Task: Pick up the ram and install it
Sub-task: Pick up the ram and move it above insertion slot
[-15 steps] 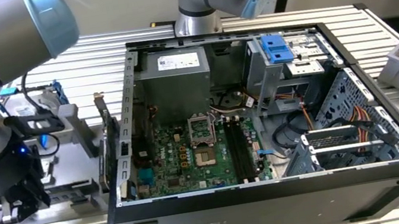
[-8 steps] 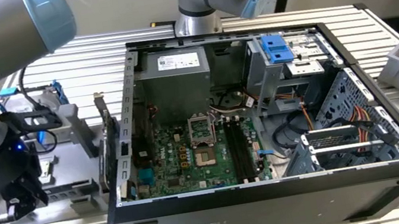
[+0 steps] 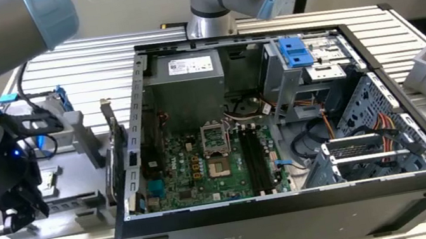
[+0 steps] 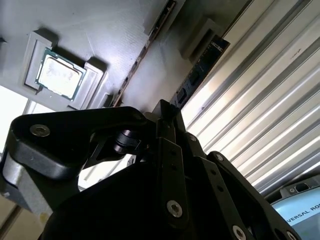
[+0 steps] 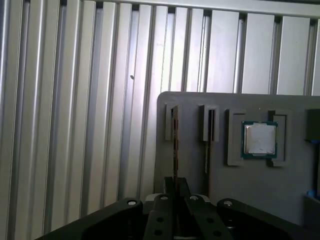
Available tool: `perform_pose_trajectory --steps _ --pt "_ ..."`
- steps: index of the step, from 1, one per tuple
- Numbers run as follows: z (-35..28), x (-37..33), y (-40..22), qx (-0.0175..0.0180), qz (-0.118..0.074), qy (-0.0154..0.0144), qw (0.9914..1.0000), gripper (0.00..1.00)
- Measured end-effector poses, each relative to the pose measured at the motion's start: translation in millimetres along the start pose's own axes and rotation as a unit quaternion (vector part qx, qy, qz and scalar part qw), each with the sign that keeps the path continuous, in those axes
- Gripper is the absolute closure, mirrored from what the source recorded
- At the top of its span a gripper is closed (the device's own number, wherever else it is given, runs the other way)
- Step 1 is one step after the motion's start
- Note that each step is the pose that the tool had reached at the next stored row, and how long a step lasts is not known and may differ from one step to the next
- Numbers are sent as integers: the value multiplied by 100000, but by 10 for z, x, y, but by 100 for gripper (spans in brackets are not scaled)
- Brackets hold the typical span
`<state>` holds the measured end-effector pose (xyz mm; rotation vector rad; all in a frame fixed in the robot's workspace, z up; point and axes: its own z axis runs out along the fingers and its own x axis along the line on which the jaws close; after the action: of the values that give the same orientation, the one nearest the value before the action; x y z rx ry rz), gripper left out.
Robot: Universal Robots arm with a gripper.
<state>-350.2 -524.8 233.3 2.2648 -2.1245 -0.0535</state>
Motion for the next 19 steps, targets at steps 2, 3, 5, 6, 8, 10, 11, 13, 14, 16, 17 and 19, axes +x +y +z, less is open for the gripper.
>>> perform_pose_trajectory --steps 2,3,5,6,8,10,11,13,14,16,17,19 --pt "-16 0 1 1 -1 1 100000 100" --pt "-26 0 1 -4 0 4 100000 100" --pt "-41 0 2 4 -1 -3 100000 100" --pt "-50 0 2 -2 -2 1 100000 100" --pt "-61 0 3 3 -1 -1 100000 100" --pt "-73 0 3 1 0 -1 100000 100" --pt "-77 0 4 5 -1 -3 100000 100" --pt "-88 0 5 -4 1 5 100000 100" --pt "-94 0 4 -1 3 2 100000 100" --pt "-103 0 5 10 120 -58 100000 100" --pt "-109 0 5 8 246 -118 100000 100" --pt "-119 0 6 15 501 -259 99998 100"
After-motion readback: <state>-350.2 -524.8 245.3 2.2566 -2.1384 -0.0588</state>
